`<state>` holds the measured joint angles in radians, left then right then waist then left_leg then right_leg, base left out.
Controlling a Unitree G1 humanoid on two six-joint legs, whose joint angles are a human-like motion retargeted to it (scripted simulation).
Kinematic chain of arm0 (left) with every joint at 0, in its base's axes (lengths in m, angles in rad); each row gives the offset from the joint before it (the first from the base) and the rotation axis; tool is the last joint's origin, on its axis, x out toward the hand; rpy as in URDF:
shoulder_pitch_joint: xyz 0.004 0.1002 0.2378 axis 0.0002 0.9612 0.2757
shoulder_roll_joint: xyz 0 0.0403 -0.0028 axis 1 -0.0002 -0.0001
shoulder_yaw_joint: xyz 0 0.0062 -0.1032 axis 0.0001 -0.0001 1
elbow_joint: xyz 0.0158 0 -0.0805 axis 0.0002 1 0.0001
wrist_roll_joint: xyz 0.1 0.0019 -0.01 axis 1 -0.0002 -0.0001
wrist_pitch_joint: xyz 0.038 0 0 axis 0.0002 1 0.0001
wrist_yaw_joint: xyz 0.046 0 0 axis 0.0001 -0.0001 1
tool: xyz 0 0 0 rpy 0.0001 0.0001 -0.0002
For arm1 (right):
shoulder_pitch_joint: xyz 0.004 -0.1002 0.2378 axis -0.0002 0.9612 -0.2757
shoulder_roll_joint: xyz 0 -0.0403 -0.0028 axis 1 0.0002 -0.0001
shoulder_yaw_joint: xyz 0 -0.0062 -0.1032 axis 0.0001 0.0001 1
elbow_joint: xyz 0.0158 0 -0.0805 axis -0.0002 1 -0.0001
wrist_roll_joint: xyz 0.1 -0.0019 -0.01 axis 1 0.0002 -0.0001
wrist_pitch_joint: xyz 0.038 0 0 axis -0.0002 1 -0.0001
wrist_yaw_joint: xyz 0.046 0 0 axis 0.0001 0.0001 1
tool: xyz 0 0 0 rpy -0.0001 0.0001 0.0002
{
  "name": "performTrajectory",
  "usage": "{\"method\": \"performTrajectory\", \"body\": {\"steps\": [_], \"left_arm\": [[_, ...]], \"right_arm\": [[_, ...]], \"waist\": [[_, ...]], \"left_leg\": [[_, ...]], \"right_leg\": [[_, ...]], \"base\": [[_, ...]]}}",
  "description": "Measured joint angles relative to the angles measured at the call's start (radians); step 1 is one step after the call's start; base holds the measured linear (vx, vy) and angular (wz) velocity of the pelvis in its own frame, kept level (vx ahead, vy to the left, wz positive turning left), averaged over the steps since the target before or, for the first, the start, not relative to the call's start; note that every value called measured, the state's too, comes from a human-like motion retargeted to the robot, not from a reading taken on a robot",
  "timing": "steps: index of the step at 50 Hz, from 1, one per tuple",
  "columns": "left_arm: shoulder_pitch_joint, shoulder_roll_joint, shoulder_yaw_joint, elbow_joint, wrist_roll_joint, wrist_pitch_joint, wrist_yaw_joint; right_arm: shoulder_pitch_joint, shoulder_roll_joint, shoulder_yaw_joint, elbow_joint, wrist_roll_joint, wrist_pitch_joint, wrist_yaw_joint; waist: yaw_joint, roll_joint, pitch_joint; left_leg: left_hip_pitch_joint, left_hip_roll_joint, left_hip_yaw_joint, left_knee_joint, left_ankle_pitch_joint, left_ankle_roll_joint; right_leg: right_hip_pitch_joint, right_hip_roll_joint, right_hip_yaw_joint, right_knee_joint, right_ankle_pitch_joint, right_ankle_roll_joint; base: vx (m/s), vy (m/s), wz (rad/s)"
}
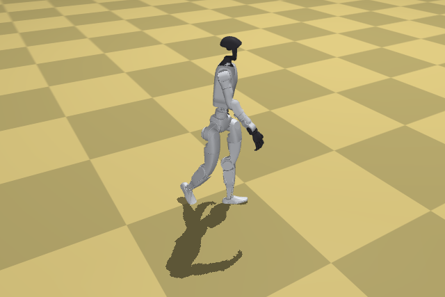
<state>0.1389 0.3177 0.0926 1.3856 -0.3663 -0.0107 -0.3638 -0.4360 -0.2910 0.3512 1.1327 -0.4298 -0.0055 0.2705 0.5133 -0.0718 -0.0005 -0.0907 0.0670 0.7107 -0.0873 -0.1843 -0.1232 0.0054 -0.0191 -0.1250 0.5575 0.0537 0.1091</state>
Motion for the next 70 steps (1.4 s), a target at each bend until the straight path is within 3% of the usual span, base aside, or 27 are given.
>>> {"method": "performTrajectory", "body": {"steps": [3,5,10,15,17,19,22,25,27,28,30,32,35,38,40,43,47,50,53,55,58,61,64,68,70], "left_arm": [[-0.019,0.018,-0.024,0.002,0.002,-0.017,0.000],[-0.031,0.029,-0.043,-0.011,0.025,-0.037,0.011],[-0.065,0.060,-0.098,-0.112,0.152,-0.081,0.082],[-0.121,0.089,-0.166,-0.280,0.204,-0.075,0.181],[-0.150,0.096,-0.188,-0.347,0.190,-0.055,0.230],[-0.170,0.098,-0.206,-0.403,0.176,-0.048,0.276],[-0.179,0.088,-0.230,-0.461,0.170,-0.058,0.334],[-0.157,0.075,-0.237,-0.490,0.187,-0.060,0.398],[-0.131,0.067,-0.231,-0.488,0.220,-0.065,0.428],[-0.108,0.068,-0.228,-0.486,0.232,-0.068,0.437],[-0.144,0.090,-0.223,-0.462,-0.101,-0.060,0.486],[-0.114,0.097,-0.223,-0.434,-0.145,-0.063,0.491],[-0.099,0.085,-0.217,-0.349,-0.181,-0.060,0.494],[-0.040,0.064,-0.208,-0.274,-0.202,-0.040,0.500],[0.079,0.047,-0.211,-0.256,-0.209,-0.030,0.497],[0.073,0.013,-0.202,-0.214,-0.202,0.028,0.492],[0.119,-0.013,-0.190,-0.211,-0.209,0.051,0.450],[0.130,-0.031,-0.181,-0.216,-0.249,0.047,0.413],[0.119,-0.054,-0.162,-0.210,-0.321,0.039,0.401],[0.110,-0.070,-0.139,-0.203,-0.355,0.033,0.402],[0.102,-0.096,-0.090,-0.190,-0.319,0.030,0.397],[0.098,-0.117,-0.056,-0.182,-0.253,0.030,0.380],[0.096,-0.122,-0.050,-0.184,-0.205,0.037,0.348],[0.100,-0.101,-0.058,-0.199,-0.125,0.046,0.252],[0.082,-0.066,-0.109,-0.204,-0.077,-0.003,0.220]], "right_arm": [[0.050,-0.004,-0.013,0.008,0.009,-0.007,0.010],[0.093,-0.012,-0.027,0.018,0.029,-0.016,-0.001],[0.203,-0.031,-0.056,0.085,0.128,-0.043,-0.095],[0.285,-0.038,-0.072,0.176,0.232,-0.034,-0.201],[0.304,-0.038,-0.080,0.200,0.255,-0.016,-0.234],[0.326,-0.032,-0.097,0.212,0.246,-0.004,-0.247],[0.359,-0.039,-0.121,0.206,0.239,-0.002,-0.261],[0.388,-0.050,-0.149,0.177,0.211,0.006,-0.292],[0.399,-0.057,-0.162,0.153,0.184,-0.004,-0.304],[0.408,-0.055,-0.165,0.141,0.176,-0.011,-0.311],[0.318,-0.076,-0.131,0.163,0.136,0.058,-0.257],[0.300,-0.077,-0.133,0.163,0.149,0.063,-0.275],[0.237,-0.086,-0.131,0.190,0.192,0.070,-0.308],[0.218,-0.073,-0.117,0.229,0.217,0.084,-0.329],[0.277,-0.042,-0.089,0.243,0.225,0.093,-0.356],[0.203,-0.061,-0.062,0.274,0.232,0.120,-0.333],[0.164,-0.051,-0.002,0.274,0.229,0.136,-0.321],[0.129,-0.048,0.045,0.252,0.226,0.144,-0.292],[0.086,-0.056,0.077,0.219,0.220,0.148,-0.261],[0.063,-0.062,0.078,0.192,0.203,0.144,-0.258],[0.050,-0.075,0.039,0.146,0.161,0.121,-0.273],[0.056,-0.088,0.005,0.112,0.133,0.099,-0.273],[0.080,-0.096,-0.007,0.099,0.107,0.086,-0.251],[0.152,-0.095,-0.022,0.105,0.051,0.064,-0.199],[0.190,-0.085,-0.027,0.113,0.127,-0.030,-0.162]], "waist": [[-0.031,0.010,-0.042],[-0.073,0.023,-0.068],[-0.232,0.043,-0.114],[-0.413,0.041,-0.108],[-0.479,0.031,-0.082],[-0.539,0.017,-0.055],[-0.629,0.013,-0.026],[-0.699,0.033,-0.001],[-0.724,0.063,0.006],[-0.723,0.083,0.003],[-0.706,0.100,0.018],[-0.688,0.108,0.011],[-0.655,0.077,0.001],[-0.595,0.046,-0.023],[-0.549,0.013,-0.063],[-0.541,-0.050,-0.073],[-0.486,-0.071,-0.107],[-0.419,-0.093,-0.109],[-0.335,-0.112,-0.093],[-0.281,-0.104,-0.076],[-0.221,-0.030,-0.037],[-0.210,0.039,-0.022],[-0.227,0.070,-0.034],[-0.264,0.113,-0.049],[-0.261,0.127,-0.057]], "left_leg": [[0.013,0.010,-0.073,0.000,-0.026,0.006],[0.025,0.011,-0.142,0.000,-0.042,0.005],[0.032,-0.009,-0.374,0.059,-0.112,-0.003],[0.065,-0.060,-0.649,0.096,-0.163,-0.019],[0.098,-0.088,-0.755,0.099,-0.179,-0.013],[0.142,-0.115,-0.857,0.098,-0.193,0.001],[0.205,-0.138,-0.995,0.100,-0.207,0.001],[0.270,-0.117,-1.099,0.102,-0.225,-0.008],[0.302,-0.076,-1.136,0.102,-0.236,-0.016],[0.314,-0.037,-1.138,0.104,-0.245,-0.027],[0.311,0.013,-1.149,0.122,-0.245,-0.020],[0.335,0.036,-1.158,0.141,-0.244,-0.025],[0.348,-0.008,-1.206,0.176,-0.188,-0.012],[0.340,-0.093,-1.240,0.292,-0.100,0.010],[0.303,-0.188,-1.216,0.455,-0.037,0.044],[0.057,-0.332,-1.078,0.813,0.029,0.120],[-0.246,-0.243,-0.757,1.098,-0.053,0.274],[-0.348,-0.183,-0.569,1.055,-0.147,0.342],[-0.345,-0.172,-0.413,0.784,-0.161,0.319],[-0.291,-0.156,-0.280,0.525,-0.134,0.267],[-0.170,-0.116,-0.006,0.175,-0.077,0.134],[-0.118,-0.099,0.193,0.016,-0.042,0.024],[-0.099,-0.097,0.177,0.000,-0.044,0.003],[-0.007,-0.082,-0.019,0.000,-0.078,0.025],[0.044,-0.055,-0.102,0.000,-0.101,0.030]], "right_leg": [[-0.127,0.029,0.031,0.193,0.121,0.011],[-0.185,0.045,0.032,0.258,0.143,0.013],[-0.243,-0.017,-0.078,0.202,-0.016,-0.085],[-0.229,-0.066,-0.123,-0.074,-0.148,-0.138],[-0.239,-0.090,-0.097,-0.152,-0.172,-0.111],[-0.251,-0.124,-0.075,-0.208,-0.180,-0.046],[-0.200,-0.164,-0.061,-0.426,-0.127,0.016],[-0.140,-0.180,-0.074,-0.633,-0.052,0.094],[-0.157,-0.167,-0.080,-0.645,-0.085,0.146],[-0.170,-0.135,-0.075,-0.645,-0.107,0.151],[-0.217,-0.064,-0.027,-0.645,-0.131,0.153],[-0.205,-0.033,-0.022,-0.645,-0.112,0.153],[-0.177,-0.059,-0.032,-0.645,-0.045,0.153],[-0.127,-0.112,-0.025,-0.621,-0.057,0.153],[-0.090,-0.177,-0.004,-0.577,-0.107,0.153],[-0.081,-0.307,-0.040,-0.546,-0.140,0.136],[-0.094,-0.326,-0.093,-0.511,-0.161,0.079],[-0.092,-0.328,-0.128,-0.506,-0.173,0.053],[-0.075,-0.316,-0.150,-0.525,-0.181,0.046],[-0.043,-0.283,-0.168,-0.546,-0.185,0.047],[0.061,-0.175,-0.213,-0.581,-0.197,0.044],[0.156,-0.079,-0.272,-0.594,-0.208,0.033],[0.218,-0.029,-0.339,-0.571,-0.190,0.012],[0.274,0.004,-0.417,-0.424,-0.063,-0.047],[0.228,-0.006,-0.408,-0.220,0.020,-0.051]], "base": [[0.44,0.17,0.99],[0.50,0.14,1.68],[0.58,0.08,2.45],[0.63,0.01,3.01],[0.64,-0.02,2.93],[0.64,-0.03,2.74],[0.63,-0.07,2.52],[0.63,-0.16,1.89],[0.58,-0.28,1.08],[0.52,-0.49,0.43],[0.47,-0.65,-0.01],[0.46,-0.50,0.08],[0.44,-0.33,0.10],[0.53,-0.11,-0.06],[0.53,0.04,0.24],[0.37,-0.01,1.13],[0.28,-0.15,0.89],[0.27,-0.13,0.51],[0.29,-0.08,0.15],[0.32,-0.05,0.03],[0.36,-0.02,0.34],[0.41,0.00,1.05],[0.49,0.04,1.57],[0.58,0.07,1.89],[0.57,0.06,1.76]]}}
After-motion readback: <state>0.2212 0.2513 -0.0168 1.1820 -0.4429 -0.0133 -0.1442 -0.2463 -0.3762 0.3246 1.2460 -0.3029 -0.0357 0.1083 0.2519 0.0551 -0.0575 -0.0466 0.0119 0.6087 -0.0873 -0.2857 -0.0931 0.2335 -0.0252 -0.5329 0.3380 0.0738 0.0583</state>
